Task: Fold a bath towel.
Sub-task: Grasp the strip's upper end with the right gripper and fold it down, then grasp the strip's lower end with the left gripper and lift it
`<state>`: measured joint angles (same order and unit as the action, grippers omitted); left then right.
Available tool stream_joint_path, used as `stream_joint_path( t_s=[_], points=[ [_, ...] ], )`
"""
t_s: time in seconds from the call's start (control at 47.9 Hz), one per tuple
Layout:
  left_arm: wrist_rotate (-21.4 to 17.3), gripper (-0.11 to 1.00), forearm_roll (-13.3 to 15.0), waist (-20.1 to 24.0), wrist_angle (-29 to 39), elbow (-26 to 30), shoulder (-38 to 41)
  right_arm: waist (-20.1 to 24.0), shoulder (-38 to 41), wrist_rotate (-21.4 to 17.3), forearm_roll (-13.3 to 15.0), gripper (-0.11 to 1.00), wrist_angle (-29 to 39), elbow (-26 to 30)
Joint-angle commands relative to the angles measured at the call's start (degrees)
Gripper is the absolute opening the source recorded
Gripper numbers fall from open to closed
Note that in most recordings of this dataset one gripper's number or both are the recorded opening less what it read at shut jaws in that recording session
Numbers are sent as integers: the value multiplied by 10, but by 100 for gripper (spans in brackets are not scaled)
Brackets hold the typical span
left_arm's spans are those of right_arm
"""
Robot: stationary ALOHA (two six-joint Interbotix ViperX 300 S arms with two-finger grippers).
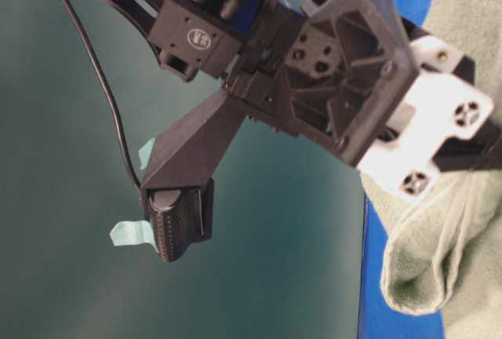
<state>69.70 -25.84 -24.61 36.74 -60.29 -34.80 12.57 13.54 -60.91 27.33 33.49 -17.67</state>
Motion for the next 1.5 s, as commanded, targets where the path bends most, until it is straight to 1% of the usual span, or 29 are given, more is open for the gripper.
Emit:
stream_joint_path(
  t_s=[0.0, 0.271, 0.313, 0.334, 0.397, 0.459, 0.501, 0.564, 0.605, 0.668, 0.751, 0.814, 0.835, 0.898, 0.981, 1.044, 1.085, 1.127, 1.169, 1.294, 1.357, 1.482],
  points=[
    [0, 83, -3, 0, -4, 13, -1, -5, -5, -1, 1, 15, -18, 8],
    [-1, 83, -4, 0, -4, 14, -1, -6, 8, -4, 0, 15, -23, 11],
    [-2, 83, -4, 0, -4, 14, -1, -6, 8, -4, 0, 21, -19, 11],
    [-4, 83, -3, 0, -4, 13, -1, -6, 6, -4, 1, 30, -17, 11],
    [-9, 83, -4, 0, -4, 14, -1, -5, -4, -1, 4, 48, -9, 12],
    [-20, 83, -4, 0, -4, 15, -1, -3, -24, 0, 13, 63, 0, 11],
    [-33, 83, -4, 0, -7, 15, -1, 0, -40, 2, 20, 67, 2, 11],
    [-55, 83, -4, 0, -13, 15, -1, 4, -65, 3, 33, 64, 4, 6],
    [-81, 83, -4, 0, -22, 15, -1, 6, -83, 3, 44, 62, 4, 1],
    [-124, 83, -4, -1, -37, 16, -1, 6, -110, 2, 54, 63, 4, -12],
    [-201, 82, -4, -12, -67, 15, -1, 2, -145, -4, 66, 63, 4, -43],
    [-280, 82, -4, -31, -96, 15, -1, -4, -164, -5, 67, 63, 4, -65],
    [-325, 82, -4, -41, -111, 16, 0, -8, -170, -6, 67, 63, 3, -72],
    [-426, 81, -4, -62, -141, 16, 0, -15, -181, -9, 67, 63, 1, -91],
    [-546, 81, -1, -84, -182, 16, 0, -22, -192, -14, 69, 63, 1, -105],
    [-617, 81, 3, -91, -213, 16, 0, -28, -200, -17, 72, 63, 1, -114],
    [-644, 81, 5, -91, -232, 16, 0, -31, -202, -17, 73, 63, 4, -119],
    [-654, 81, 7, -92, -250, 17, 4, -34, -205, -17, 74, 63, 4, -121],
    [-654, 81, 7, -92, -262, 18, 8, -38, -207, -17, 74, 63, 4, -124],
    [-639, 81, 9, -92, -271, 38, 49, -47, -210, -17, 76, 63, 4, -129],
    [-624, 81, 9, -96, -271, 55, 87, -50, -210, -17, 77, 63, 4, -132],
    [-593, 80, 9, -114, -259, 108, 186, -55, -210, -17, 78, 63, 4, -134]
  ],
)
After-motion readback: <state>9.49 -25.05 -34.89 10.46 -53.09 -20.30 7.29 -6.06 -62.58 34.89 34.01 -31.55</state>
